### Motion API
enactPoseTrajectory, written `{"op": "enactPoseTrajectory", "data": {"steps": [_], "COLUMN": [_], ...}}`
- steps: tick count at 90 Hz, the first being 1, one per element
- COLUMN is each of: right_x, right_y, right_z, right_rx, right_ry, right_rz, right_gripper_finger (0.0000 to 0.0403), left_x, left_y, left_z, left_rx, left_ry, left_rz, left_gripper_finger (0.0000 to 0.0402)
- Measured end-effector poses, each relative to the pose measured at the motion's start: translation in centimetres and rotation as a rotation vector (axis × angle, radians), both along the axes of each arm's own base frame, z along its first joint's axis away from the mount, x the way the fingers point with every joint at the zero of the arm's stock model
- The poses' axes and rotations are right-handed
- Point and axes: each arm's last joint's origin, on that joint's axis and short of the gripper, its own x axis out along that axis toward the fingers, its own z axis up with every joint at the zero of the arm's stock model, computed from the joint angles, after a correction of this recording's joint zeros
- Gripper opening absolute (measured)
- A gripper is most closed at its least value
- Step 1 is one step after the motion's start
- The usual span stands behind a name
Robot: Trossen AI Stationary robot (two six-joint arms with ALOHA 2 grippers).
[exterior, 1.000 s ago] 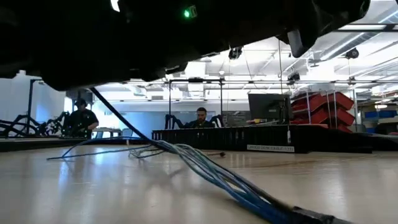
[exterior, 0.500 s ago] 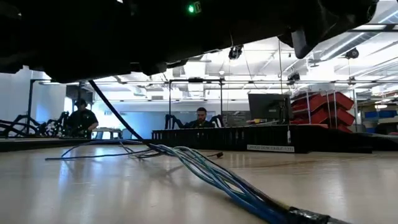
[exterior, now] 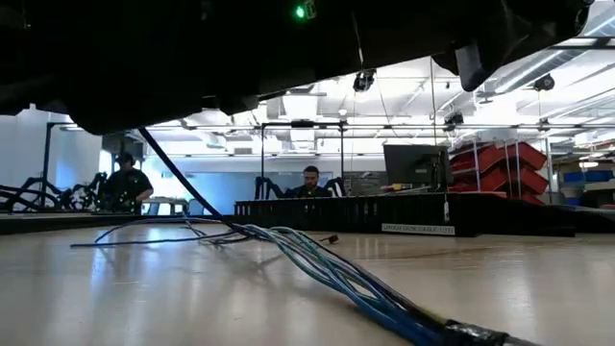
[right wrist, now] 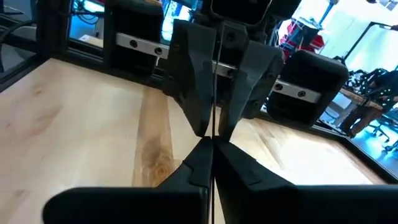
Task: Ziptie cables
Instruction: Wrap the zip tie around the cable bundle
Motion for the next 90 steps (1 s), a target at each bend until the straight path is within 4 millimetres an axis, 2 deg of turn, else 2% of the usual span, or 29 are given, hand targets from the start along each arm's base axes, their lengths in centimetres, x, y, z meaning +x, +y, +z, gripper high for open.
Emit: {"op": "enactPoseTrajectory", "data": {"steps": [18, 33, 50, 63, 73, 81, 90], "right_x": [0.0, 0.0, 0.0, -0.1, -0.1, -0.3, -0.9], "right_y": [0.1, 0.1, 0.1, -0.2, -0.6, -0.8, -1.1], "right_z": [0.0, 0.0, -0.1, -0.8, -1.3, -1.1, 0.0], "right_rx": [-0.001, 0.0, 0.045, 0.167, 0.352, 0.482, 0.53], "right_ry": [-0.003, -0.003, 0.004, 0.062, 0.117, 0.161, 0.235], "right_rz": [0.001, 0.004, 0.007, -0.016, -0.033, -0.062, -0.122], "right_gripper_finger": [0.0, 0.0, 0.0004, 0.0045, 0.0089, 0.0117, 0.0139], "left_x": [0.0, 0.0, 0.1, 0.1, 0.1, 0.1, 0.0], "left_y": [0.0, 0.1, 0.0, 0.1, 0.1, 0.1, 0.0], "left_z": [0.0, 0.0, 0.1, 0.0, -0.2, -0.4, -0.4], "left_rx": [-0.002, 0.001, -0.003, -0.003, -0.001, -0.008, -0.027], "left_ry": [-0.004, -0.006, -0.006, 0.005, 0.023, 0.044, 0.056], "left_rz": [0.002, 0.029, 0.03, 0.036, 0.037, 0.03, 0.011], "left_gripper_finger": [0.0028, 0.0004, 0.0001, 0.0, 0.0, 0.0, 0.0]}}
